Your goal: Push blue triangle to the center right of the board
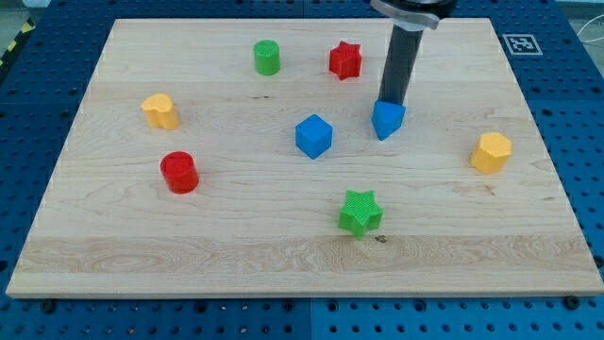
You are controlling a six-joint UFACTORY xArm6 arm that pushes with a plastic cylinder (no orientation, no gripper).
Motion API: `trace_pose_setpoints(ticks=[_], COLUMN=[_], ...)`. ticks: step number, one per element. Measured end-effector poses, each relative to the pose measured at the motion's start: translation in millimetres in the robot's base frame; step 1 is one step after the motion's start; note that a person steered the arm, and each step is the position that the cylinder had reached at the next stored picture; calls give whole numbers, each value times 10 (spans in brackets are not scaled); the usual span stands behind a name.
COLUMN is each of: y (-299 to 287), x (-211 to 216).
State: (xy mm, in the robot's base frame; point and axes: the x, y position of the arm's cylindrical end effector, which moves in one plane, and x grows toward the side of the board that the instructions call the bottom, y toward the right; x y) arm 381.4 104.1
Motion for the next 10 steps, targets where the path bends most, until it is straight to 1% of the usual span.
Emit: trace_pose_setpoints(ticks=[1,2,3,4,5,6,7,8,9,10], y=[-195,-313,-452,-500,-502,-502,-414,156,588,673], x=[-8,-389,-347,-55,363,514,474,181,-66,-76])
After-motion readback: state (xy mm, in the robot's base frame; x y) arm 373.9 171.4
